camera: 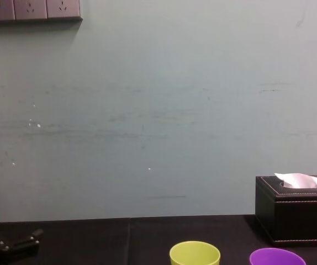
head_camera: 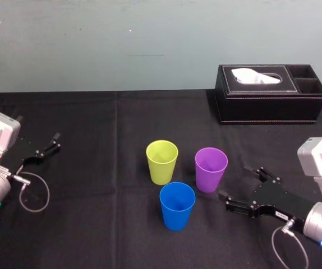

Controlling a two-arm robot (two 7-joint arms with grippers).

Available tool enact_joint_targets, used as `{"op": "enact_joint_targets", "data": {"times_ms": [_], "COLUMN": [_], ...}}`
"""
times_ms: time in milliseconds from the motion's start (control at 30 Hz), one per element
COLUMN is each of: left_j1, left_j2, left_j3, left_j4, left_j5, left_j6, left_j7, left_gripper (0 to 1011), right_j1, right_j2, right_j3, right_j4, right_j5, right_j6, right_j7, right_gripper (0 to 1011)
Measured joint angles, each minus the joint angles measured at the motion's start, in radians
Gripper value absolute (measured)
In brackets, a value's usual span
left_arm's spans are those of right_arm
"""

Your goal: Stack the three plastic cups sequentially using one hand.

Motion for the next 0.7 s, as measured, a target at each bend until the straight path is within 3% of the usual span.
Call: {"op": "enact_joint_targets", "data": {"times_ms": [700], "left_j1": [0.0], "left_j2": [0.0], "left_j3": [0.0], "left_j4": [0.0], "left_j5": [0.0], "left_j6": [0.0], "left_j7": [0.0], "left_gripper": [1010], "right_j1": [0.035], "right_j2": [-0.045], "right_j3": [-0.03], "right_j4": [0.024], "right_j5": [-0.015], "right_j6": [0.022], "right_j7": [-0.023], "right_gripper": [1003]}}
